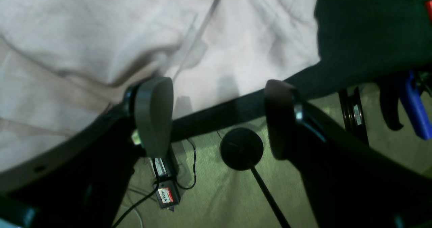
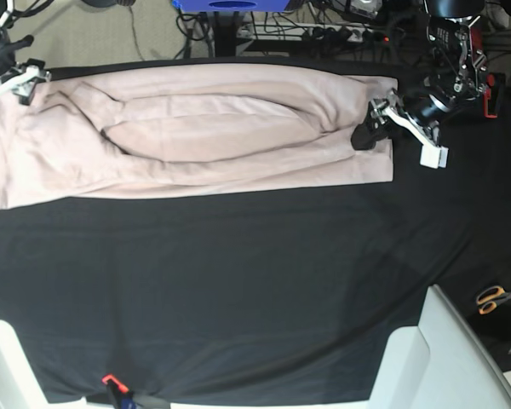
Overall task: Fold the T-shirt properly
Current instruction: 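Grasp the end of the pink strip with the left gripper, then lift the strip end with the left gripper and fold it toward the middle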
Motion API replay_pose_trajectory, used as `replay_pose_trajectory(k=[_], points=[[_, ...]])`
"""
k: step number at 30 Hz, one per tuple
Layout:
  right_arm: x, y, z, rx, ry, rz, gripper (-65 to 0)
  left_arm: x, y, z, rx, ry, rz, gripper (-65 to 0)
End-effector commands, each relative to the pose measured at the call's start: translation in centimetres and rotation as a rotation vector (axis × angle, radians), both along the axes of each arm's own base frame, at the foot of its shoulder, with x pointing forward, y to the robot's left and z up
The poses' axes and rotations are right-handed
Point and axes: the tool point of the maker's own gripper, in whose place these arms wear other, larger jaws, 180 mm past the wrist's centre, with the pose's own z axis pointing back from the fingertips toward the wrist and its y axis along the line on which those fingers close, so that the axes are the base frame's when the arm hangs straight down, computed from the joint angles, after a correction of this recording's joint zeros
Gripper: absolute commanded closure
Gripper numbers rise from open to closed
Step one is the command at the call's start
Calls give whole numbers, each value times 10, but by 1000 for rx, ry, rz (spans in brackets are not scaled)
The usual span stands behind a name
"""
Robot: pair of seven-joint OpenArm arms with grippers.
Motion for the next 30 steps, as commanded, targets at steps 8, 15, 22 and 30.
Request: replay_pose_trajectory(k=[8,15,22,30], points=[[5,-6,9,-22,-35,4,-396,-6,23,0,79,40,-36,0],[6,-3,9,-17,-35,10,-396,19,38,36,167,-69,-91,0],[5,-4,9,-18,-34,9,-396,36,36,71,280,-168,-181,0],[5,-5,10,-22,-36,6,-396,12,5,73,525,-167,-373,0]])
